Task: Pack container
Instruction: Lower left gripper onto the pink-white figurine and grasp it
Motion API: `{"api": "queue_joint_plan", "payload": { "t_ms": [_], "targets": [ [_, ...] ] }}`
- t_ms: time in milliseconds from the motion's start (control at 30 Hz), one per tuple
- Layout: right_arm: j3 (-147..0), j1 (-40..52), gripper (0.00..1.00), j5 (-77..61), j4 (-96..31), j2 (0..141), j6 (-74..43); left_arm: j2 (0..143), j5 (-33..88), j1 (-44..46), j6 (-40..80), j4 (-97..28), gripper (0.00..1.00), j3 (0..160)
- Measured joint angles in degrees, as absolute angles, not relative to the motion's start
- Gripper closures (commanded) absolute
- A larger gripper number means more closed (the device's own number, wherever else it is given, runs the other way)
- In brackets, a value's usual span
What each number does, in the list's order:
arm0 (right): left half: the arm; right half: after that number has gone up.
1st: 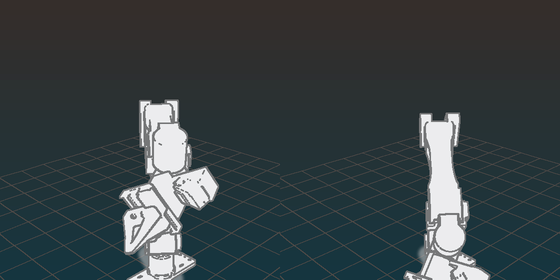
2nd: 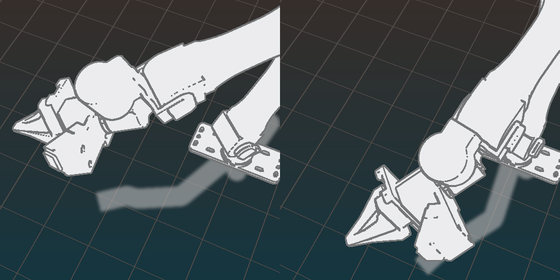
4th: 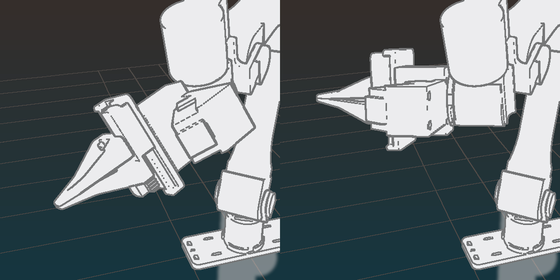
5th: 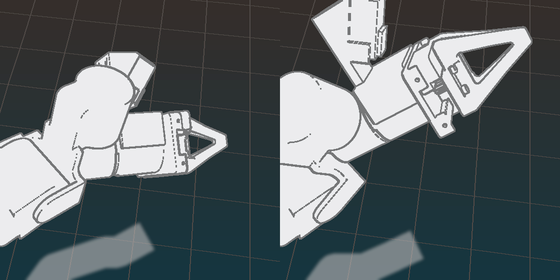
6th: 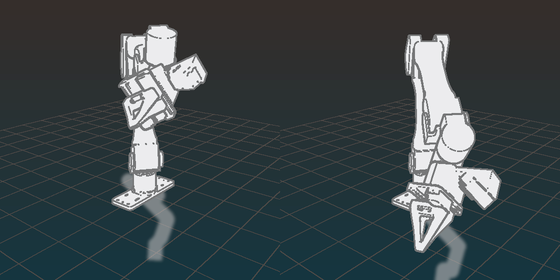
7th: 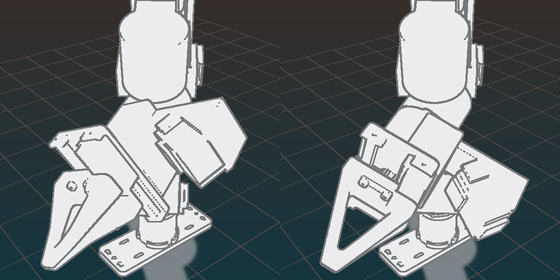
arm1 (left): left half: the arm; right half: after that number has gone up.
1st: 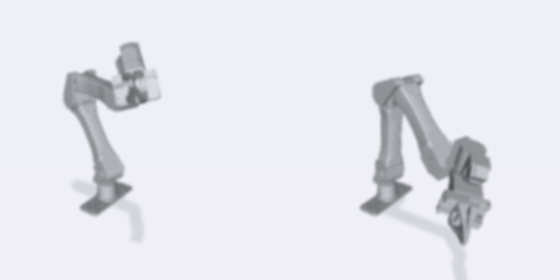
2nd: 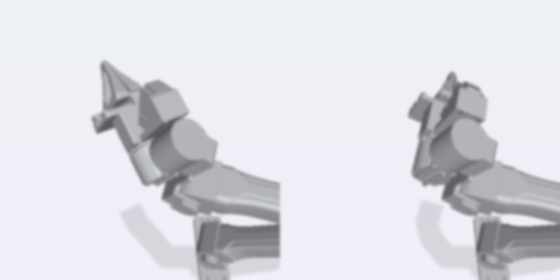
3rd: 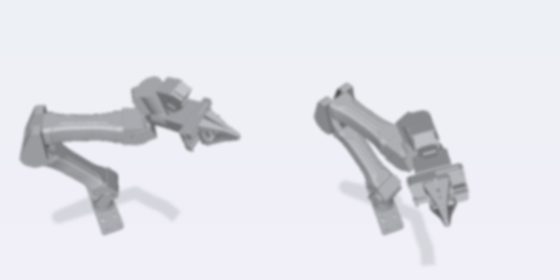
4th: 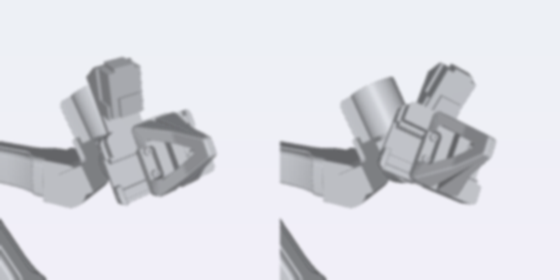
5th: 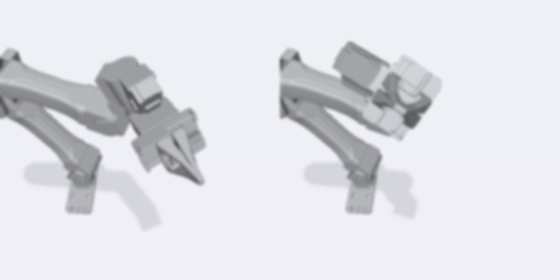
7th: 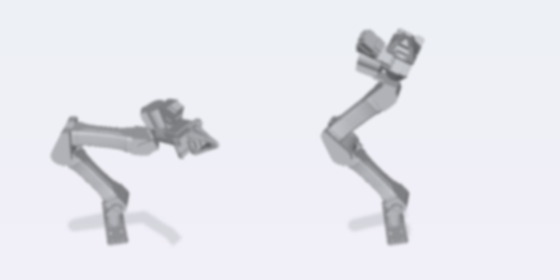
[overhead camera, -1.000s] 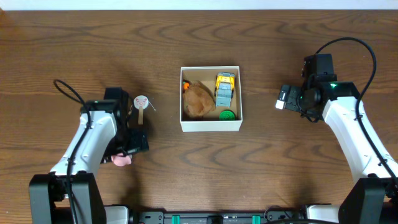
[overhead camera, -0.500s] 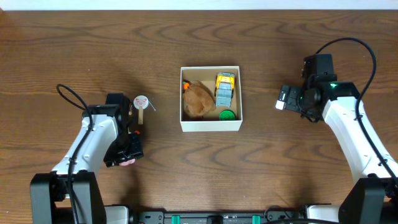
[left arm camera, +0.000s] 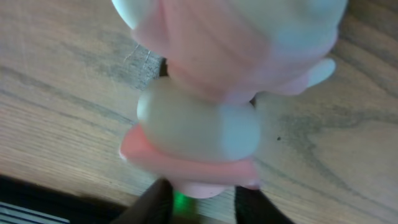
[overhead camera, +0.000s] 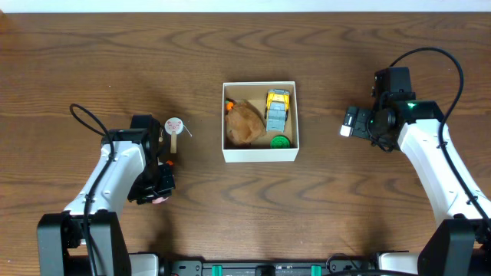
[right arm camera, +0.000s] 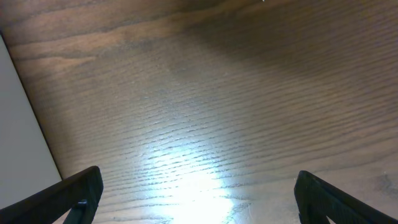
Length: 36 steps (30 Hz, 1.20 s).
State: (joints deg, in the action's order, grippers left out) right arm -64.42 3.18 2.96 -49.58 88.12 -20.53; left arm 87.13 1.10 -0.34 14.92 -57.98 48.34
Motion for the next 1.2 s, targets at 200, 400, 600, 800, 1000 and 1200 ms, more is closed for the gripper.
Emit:
{"api": "queue_joint_plan", "payload": {
  "t_ms": [200,400,600,800,1000,1200],
  "targets": [
    [-64.4,3.2,0.01,3.0,-50.0,88.1,-20.5,87.1,1.1,-0.3,15.1,-58.0,0.94,48.3],
    [-64.4,3.2,0.01,3.0,-50.1,88.1,-20.5,87.1,1.1,-0.3,14.8,-57.8,0.94,48.3],
    [-64.4,3.2,0.01,3.0,-50.1,88.1,-20.4,87.1,1.1,-0.3,14.8,-56.8,0.94,48.3],
    [-64.4,3.2,0.01,3.0,-50.2,88.1,-20.4,87.1,1.1,-0.3,14.9,-55.7,0.94,48.3],
    [-64.4,3.2,0.01,3.0,-50.2,88.1,-20.4,87.1,0.9,-0.4,14.8,-55.0,0.12,48.3],
    [-64.4,3.2,0.01,3.0,-50.2,88.1,-20.4,87.1,0.9,-0.4,15.2,-53.5,0.00,48.3]
  ]
}}
